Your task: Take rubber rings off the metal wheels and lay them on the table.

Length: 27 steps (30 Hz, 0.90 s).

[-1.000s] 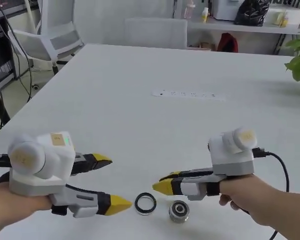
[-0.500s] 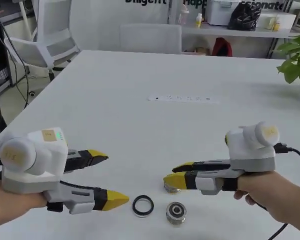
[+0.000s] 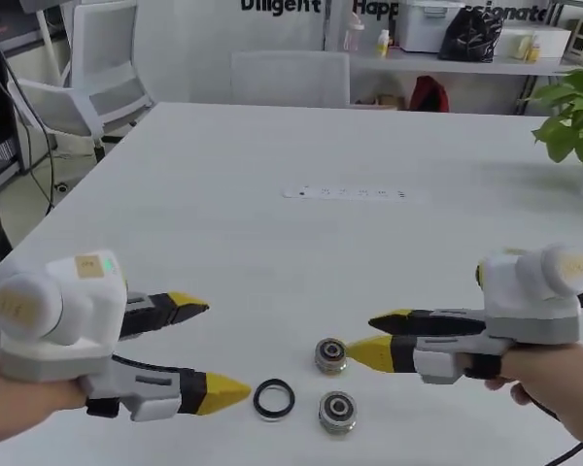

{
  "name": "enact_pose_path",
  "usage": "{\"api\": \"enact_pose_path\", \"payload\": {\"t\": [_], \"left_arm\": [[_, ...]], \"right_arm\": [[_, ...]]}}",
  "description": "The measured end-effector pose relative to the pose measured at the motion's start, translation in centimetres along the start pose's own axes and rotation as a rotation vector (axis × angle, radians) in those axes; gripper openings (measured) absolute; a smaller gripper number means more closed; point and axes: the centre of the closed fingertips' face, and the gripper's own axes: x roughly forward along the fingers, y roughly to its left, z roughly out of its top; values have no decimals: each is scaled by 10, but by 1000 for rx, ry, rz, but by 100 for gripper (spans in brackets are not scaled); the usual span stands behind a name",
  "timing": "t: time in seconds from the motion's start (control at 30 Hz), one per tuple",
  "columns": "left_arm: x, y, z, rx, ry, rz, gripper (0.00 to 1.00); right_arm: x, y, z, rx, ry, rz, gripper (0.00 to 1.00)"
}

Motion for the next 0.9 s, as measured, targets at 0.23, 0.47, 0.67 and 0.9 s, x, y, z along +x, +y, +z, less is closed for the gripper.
{"api": "enact_pose_path", "payload": {"t": [0.23,0.47,0.67,0.9], "left_arm": [[-2,0,4,3,-7,11,70],[-1,-2,3,3,-4,14,71],[0,-2,4,1,-7,18,72],[2,-4,4,9,-3,14,73]], "right_arm": [[-11,-1,-5,-63,4,-17,57],[-24,-6,-15,-102,21,-39,64],[-34,-11,-23,-152,33,-72,67],[-43,-14,-33,-174,44,-95,70]]}}
